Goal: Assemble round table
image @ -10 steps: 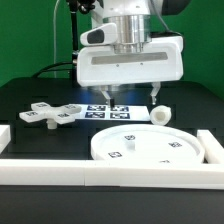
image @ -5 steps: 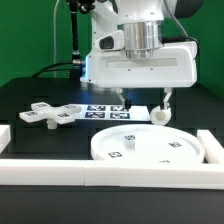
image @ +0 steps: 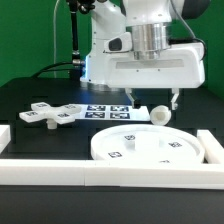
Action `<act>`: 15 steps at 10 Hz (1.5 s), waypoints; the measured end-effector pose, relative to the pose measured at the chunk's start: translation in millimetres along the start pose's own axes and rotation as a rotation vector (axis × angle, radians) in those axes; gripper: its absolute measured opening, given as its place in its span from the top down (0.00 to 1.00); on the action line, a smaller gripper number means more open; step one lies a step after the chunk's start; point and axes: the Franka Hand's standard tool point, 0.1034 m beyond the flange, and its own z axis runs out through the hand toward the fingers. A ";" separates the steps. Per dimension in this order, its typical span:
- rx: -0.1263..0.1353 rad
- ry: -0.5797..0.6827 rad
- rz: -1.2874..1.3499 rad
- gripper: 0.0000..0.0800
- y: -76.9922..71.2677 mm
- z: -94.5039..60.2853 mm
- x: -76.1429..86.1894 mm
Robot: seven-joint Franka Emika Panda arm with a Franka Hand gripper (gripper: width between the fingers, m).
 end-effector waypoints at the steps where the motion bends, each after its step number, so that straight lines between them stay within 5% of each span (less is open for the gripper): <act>1: -0.001 -0.001 0.003 0.19 1.3 -0.2 1.2; 5: -0.030 -0.244 -0.036 0.19 11.1 1.7 -2.3; 10: -0.051 -0.579 -0.075 0.19 -4.9 1.7 -16.8; 15: -0.079 -0.916 -0.049 0.19 4.5 18.9 -12.6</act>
Offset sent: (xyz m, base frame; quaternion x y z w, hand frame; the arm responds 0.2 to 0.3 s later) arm 0.0000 0.0000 0.0000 0.0000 -0.1938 0.0000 0.9810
